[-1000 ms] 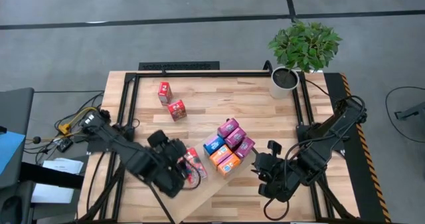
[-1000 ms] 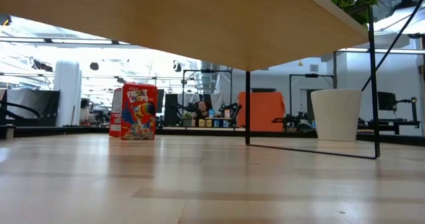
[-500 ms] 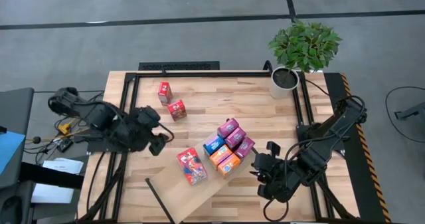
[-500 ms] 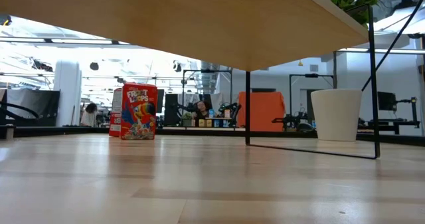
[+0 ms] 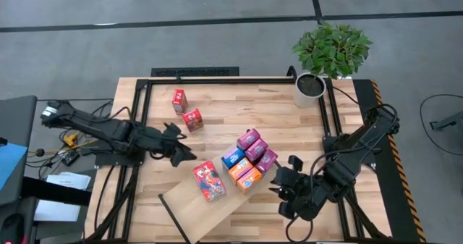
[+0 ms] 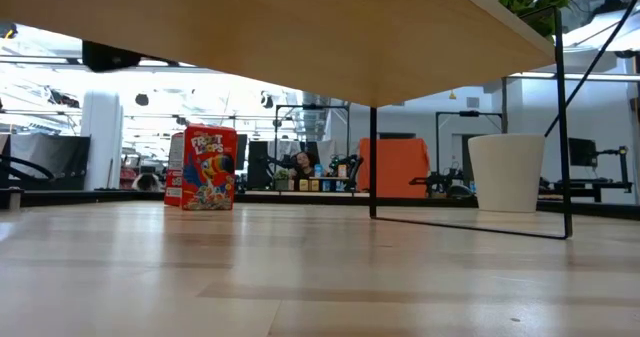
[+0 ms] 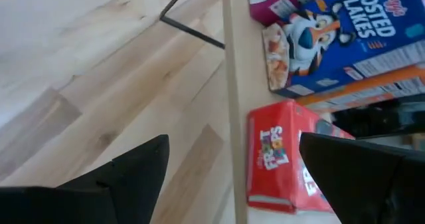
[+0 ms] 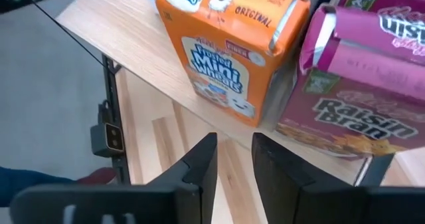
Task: Stack cereal on shelf
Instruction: Remove the red cereal box from the shelf
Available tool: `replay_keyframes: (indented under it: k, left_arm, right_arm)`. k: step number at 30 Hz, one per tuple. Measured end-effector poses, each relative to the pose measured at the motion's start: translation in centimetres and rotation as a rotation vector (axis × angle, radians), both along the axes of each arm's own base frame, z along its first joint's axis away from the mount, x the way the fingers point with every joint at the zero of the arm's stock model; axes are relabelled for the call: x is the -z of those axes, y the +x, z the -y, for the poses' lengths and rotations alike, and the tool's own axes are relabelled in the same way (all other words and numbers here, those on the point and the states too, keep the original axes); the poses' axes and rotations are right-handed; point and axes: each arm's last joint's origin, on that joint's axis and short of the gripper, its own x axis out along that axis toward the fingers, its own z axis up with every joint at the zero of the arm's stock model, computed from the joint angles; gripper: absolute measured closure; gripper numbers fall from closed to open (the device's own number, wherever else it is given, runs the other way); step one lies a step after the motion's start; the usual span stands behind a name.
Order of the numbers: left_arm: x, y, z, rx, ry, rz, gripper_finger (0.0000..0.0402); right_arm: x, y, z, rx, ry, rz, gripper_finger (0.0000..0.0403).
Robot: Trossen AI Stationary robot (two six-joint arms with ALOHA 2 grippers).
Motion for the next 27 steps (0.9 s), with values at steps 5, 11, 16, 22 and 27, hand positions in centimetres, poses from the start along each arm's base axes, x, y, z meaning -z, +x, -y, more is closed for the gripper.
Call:
replay_keyframes:
  k: [5,11,16,22,27]
  left_arm:
    - [1.1,0.7,0.4,0.097,-0.046,0.040,0.0074]
    - [2.3,1.7,0.6,0.130,-0.036,-0.020,0.0074]
    - [2.6,2.1,0.9,0.169,-0.054,-0.032,0.0074]
    - [2.6,2.2,0.8,0.168,-0.057,-0.026,0.0074]
    - [2.2,2.5,0.3,0.152,-0.065,0.014,0.0074]
  right_arm:
    - [0.0,0.1,-0.1,0.000,0.007,0.008,0.0289]
    - [-0.2,0.2,-0.2,0.000,0.019,0.024,0.0290]
    - [-1.1,1.0,-0.9,-0.096,0.019,0.133,0.0297]
    - [-4.9,1.7,-0.5,-0.215,-0.048,0.284,0.0334]
    - [-5.3,3.5,1.4,-0.274,-0.125,0.296,0.0369]
